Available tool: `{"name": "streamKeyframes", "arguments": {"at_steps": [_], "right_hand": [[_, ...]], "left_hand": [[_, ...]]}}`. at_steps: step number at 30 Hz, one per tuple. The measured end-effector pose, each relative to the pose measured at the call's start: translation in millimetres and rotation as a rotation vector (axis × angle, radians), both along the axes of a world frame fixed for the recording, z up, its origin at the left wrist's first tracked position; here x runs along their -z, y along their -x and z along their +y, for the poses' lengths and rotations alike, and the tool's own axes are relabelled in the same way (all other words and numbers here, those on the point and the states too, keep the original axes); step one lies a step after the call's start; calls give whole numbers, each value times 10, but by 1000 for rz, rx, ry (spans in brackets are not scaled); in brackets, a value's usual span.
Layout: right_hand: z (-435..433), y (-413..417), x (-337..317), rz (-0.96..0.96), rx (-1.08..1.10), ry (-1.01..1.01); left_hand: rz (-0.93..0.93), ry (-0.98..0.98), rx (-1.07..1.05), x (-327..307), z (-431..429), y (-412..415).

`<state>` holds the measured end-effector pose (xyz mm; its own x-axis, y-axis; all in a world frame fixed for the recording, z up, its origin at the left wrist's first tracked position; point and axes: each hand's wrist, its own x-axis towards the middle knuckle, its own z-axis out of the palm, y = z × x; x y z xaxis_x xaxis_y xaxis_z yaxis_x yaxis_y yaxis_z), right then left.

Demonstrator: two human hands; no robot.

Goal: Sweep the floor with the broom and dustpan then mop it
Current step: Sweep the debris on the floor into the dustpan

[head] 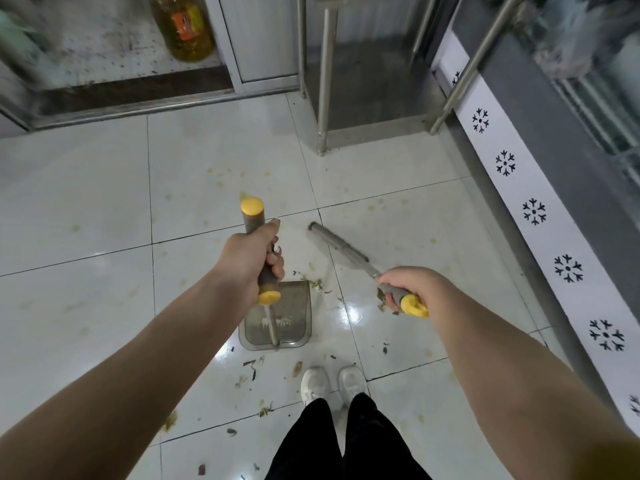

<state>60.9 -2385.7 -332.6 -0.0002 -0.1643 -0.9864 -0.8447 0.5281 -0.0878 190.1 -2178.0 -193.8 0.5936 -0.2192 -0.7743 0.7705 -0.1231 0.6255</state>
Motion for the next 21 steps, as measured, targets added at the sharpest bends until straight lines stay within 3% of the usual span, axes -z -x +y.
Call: {"name": "streamKeyframes", "arguments": {"at_steps": [3,12,18,21], "right_hand": [[-75,-82,129,-7,38,33],[319,-72,259,68,-338,-31],[477,20,-10,90,-178,-200],[334,141,-113,63,-131,-175]], "left_hand": [[0,-13,12,-17,-19,0],[5,-24,56,35,-95,-30],[14,-8,107,38,-141,30],[24,1,138,24,-171,53]]}}
